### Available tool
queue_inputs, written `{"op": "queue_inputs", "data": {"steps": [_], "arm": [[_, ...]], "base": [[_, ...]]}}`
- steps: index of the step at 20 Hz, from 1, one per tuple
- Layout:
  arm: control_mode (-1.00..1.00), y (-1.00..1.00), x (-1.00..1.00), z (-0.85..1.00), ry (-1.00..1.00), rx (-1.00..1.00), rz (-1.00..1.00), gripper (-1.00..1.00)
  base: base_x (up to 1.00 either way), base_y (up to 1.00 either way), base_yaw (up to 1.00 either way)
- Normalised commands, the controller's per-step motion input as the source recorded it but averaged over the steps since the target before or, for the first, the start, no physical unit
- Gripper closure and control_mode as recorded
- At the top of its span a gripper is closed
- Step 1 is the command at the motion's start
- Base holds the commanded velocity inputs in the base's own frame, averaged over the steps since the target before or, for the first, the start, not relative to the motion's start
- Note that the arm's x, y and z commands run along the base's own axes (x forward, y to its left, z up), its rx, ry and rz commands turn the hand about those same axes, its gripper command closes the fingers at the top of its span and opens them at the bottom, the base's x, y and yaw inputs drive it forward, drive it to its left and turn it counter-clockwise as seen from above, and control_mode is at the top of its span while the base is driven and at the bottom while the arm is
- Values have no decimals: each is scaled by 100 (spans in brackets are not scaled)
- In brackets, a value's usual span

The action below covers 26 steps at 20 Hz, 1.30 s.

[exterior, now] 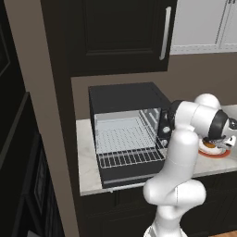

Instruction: Pick up the bagel from the plate, place it on the toaster oven rack, close the door, and set the timer.

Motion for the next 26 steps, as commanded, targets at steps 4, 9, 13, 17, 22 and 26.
{"op": "queue_inputs", "data": {"steps": [4,9,13,17,22,26], "arm": [[-100,43,0,-6,-4,0,-2,-100],[-100,27,2,-3,0,0,-3,-100],[-100,0,2,-20,0,0,-1,-100],[-100,0,5,-22,0,0,0,-100],[-100,0,9,-15,1,0,-1,100],[-100,0,9,0,0,0,0,100]], "base": [[0,0,0],[0,0,0],[0,0,0],[0,0,0],[0,0,0],[0,0,0]]}}
